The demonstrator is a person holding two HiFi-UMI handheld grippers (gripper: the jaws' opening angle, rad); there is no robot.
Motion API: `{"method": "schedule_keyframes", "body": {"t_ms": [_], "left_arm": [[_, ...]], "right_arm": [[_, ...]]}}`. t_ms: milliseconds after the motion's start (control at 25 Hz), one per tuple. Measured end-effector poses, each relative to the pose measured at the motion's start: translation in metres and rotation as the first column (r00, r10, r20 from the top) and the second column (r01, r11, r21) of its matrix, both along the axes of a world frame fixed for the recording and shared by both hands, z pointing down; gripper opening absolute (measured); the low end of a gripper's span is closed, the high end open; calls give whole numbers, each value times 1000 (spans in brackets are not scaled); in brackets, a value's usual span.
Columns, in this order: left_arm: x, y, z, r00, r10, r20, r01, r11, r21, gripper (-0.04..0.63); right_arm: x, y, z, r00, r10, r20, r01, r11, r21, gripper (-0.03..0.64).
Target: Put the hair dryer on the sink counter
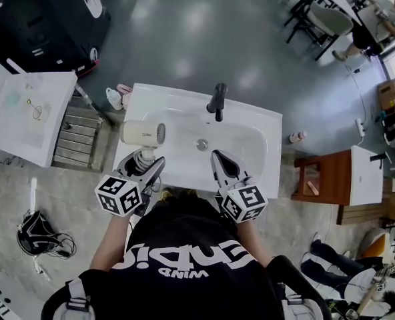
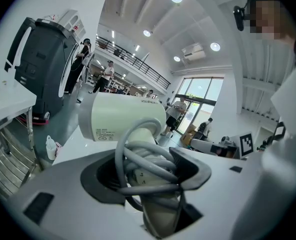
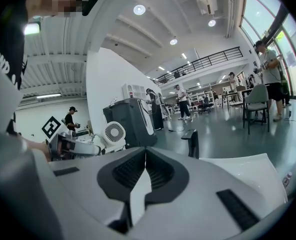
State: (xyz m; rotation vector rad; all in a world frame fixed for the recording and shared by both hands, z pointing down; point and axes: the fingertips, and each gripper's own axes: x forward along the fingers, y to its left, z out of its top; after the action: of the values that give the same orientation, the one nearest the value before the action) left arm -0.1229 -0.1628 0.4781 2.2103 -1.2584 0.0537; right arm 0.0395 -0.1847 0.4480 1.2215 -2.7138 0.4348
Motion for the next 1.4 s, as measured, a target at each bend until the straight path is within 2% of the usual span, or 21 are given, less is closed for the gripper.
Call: {"method": "schedule_keyframes", "body": {"t_ms": [440, 880, 1400], "left_arm": [[-9, -20, 19, 999, -9, 46, 11, 999, -42, 287], [-16, -43, 42, 995, -27, 101, 33, 997, -64, 287], [-24, -82, 59, 989, 39, 142, -31, 998, -58, 287]], "right_arm": [[-8, -24, 2, 999, -43, 14, 42, 999, 13, 18], [-2, -33, 3, 1000, -27, 16, 27, 1000, 15, 18], [-3, -37, 1, 999, -37, 13, 37, 999, 27, 18]]}}
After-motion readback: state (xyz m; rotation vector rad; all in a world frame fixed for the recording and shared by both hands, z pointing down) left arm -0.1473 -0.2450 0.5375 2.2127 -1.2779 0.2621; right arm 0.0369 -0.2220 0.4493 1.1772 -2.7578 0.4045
